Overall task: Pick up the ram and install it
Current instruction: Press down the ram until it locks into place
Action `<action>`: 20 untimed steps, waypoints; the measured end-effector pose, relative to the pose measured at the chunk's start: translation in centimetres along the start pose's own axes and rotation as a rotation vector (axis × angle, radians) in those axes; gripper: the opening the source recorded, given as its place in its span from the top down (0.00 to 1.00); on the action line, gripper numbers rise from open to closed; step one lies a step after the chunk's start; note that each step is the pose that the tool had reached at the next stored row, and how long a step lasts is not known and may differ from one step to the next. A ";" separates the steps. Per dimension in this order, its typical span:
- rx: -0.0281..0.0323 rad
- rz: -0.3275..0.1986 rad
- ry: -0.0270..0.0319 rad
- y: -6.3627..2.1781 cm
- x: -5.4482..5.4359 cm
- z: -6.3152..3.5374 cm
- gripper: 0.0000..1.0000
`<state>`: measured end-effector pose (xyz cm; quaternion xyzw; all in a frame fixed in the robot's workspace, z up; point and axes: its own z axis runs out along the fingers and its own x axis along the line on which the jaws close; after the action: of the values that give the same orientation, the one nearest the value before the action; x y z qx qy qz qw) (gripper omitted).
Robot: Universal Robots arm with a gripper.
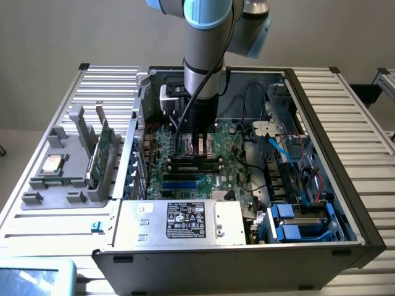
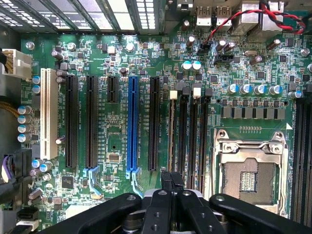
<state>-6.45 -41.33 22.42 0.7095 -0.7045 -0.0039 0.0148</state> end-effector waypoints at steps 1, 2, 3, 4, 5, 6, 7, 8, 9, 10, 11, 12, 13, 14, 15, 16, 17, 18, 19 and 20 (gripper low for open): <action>0.0000 0.000 0.0000 0.00 0.0 0.00 0.91; 0.0000 0.000 -0.0001 0.00 0.0 0.00 0.91; 0.0000 0.000 0.0000 0.00 0.0 0.00 0.91; 0.0000 0.000 0.0000 0.00 0.0 0.00 0.91; 0.0000 0.000 0.0000 0.00 0.0 0.00 0.91; 0.0000 0.000 0.0000 0.00 0.0 0.00 0.91; 0.0000 0.000 0.0000 0.00 0.0 0.00 0.91; -0.0001 0.000 0.0002 0.00 0.0 0.01 0.91; 0.0001 0.000 0.0002 0.00 0.0 0.03 0.91; 0.0001 0.000 0.0003 0.00 0.0 0.04 0.91; 0.0002 0.000 0.0003 0.00 0.0 0.04 0.91; 0.0003 0.000 0.0003 0.00 0.0 0.05 0.91; 0.0003 0.000 0.0002 0.00 0.0 0.05 0.91; 0.0004 0.000 -0.0001 0.00 0.0 0.06 0.91; 0.0004 0.000 -0.0001 0.00 0.0 0.06 0.91; 0.0004 0.000 -0.0001 0.00 0.0 0.06 0.91; 0.0005 0.000 -0.0001 0.00 0.0 0.06 0.91; 0.0004 0.000 -0.0001 0.00 0.0 0.06 0.91; 0.0004 0.000 0.0000 0.00 0.0 0.06 0.91; 0.0004 0.000 0.0000 0.00 0.0 0.06 0.91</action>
<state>-6.45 -41.33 22.36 0.7095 -0.7045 -0.0037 0.0146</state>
